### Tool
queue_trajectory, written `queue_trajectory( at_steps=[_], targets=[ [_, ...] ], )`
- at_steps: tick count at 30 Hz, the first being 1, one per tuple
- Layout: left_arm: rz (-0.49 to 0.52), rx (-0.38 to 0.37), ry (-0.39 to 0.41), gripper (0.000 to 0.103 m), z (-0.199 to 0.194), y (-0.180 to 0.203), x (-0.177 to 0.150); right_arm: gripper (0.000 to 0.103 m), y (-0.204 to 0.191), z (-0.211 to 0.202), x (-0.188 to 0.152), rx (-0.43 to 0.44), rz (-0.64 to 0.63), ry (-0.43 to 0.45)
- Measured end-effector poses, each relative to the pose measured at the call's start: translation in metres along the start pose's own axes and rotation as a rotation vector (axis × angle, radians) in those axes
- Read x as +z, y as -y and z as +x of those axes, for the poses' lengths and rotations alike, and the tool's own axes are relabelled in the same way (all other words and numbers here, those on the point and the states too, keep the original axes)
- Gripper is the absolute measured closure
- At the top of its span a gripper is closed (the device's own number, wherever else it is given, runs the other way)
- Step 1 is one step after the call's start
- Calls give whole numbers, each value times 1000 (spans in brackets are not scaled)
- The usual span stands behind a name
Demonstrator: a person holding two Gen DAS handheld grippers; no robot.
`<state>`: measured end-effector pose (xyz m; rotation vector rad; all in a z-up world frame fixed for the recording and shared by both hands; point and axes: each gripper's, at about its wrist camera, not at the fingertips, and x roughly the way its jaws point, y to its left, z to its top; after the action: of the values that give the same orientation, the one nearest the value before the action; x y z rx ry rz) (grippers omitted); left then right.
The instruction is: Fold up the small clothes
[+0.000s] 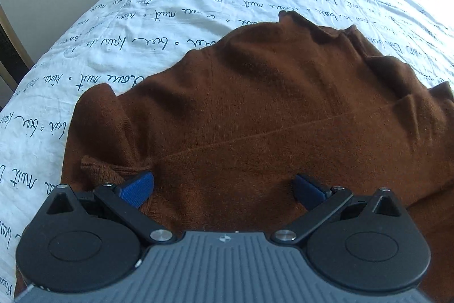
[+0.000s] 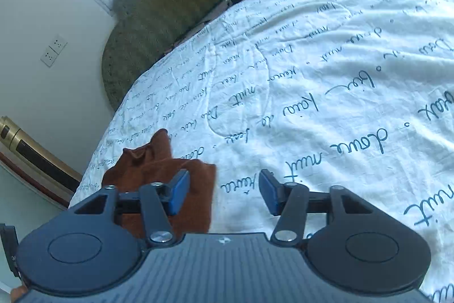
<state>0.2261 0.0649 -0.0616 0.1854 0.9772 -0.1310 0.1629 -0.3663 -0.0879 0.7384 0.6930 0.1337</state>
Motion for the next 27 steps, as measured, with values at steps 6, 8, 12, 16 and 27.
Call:
queue_trajectory(
  at_steps=[6,8,12,16,27],
  targets=[
    [-5,26,40,0,0,1,-7,66,6,31,3,81,13,-79],
    [-2,41,44,0,-1,4,-8,66,4,37,1,142,30,-120],
    [0,60,39,0,-1,8,-7,66,-3,48,-7,207,9,-167],
    [-10,69,18,0,-3,9,-4,97,-11,56,-10,220,-21,-153],
    [-15,23,-13,0,-5,24,9,100,5,10,26,169,17,68]
  ],
)
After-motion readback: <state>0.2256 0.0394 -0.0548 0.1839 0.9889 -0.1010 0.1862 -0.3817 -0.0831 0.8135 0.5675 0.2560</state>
